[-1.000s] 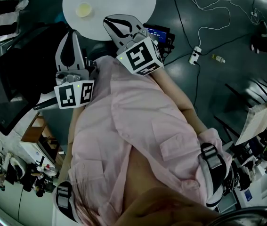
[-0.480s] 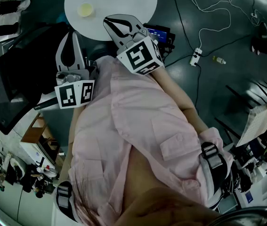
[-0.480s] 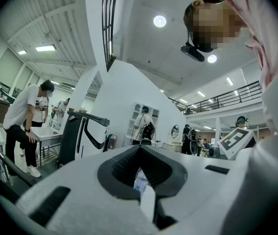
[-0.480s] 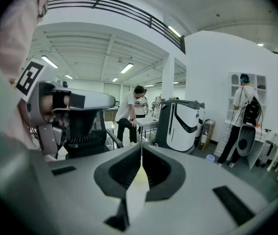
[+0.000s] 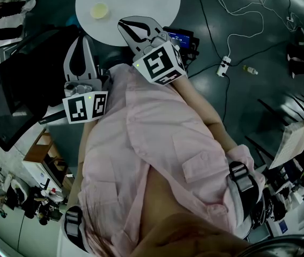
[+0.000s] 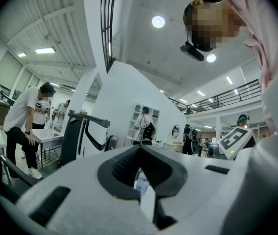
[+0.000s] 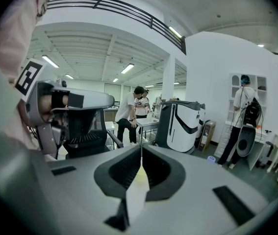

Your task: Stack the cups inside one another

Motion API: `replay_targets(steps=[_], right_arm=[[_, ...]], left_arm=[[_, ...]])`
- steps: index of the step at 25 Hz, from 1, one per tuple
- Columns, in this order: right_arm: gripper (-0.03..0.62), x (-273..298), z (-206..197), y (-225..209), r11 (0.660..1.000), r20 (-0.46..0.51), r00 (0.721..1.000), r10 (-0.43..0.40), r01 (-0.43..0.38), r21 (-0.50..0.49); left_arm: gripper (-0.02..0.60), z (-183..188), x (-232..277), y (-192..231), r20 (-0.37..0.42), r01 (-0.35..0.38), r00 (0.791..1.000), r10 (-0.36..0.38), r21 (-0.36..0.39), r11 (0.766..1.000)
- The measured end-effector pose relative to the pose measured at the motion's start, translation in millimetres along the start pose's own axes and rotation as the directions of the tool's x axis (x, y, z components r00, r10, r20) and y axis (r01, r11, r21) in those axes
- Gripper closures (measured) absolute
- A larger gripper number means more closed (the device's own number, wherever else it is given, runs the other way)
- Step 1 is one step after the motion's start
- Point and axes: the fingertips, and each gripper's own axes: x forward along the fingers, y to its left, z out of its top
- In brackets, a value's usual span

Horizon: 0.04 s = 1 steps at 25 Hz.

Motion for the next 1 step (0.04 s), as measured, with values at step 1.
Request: replay_targets(steps=[1], right_arm=[[0.56,0.7,0.1,0.8,1.0,-0.001,1.0,0.0,0.0,0.0]], left_arm=[[0.566,0.0,-0.6,0.8,0.0,0.0,1.0,0.0,0.001,1.0]])
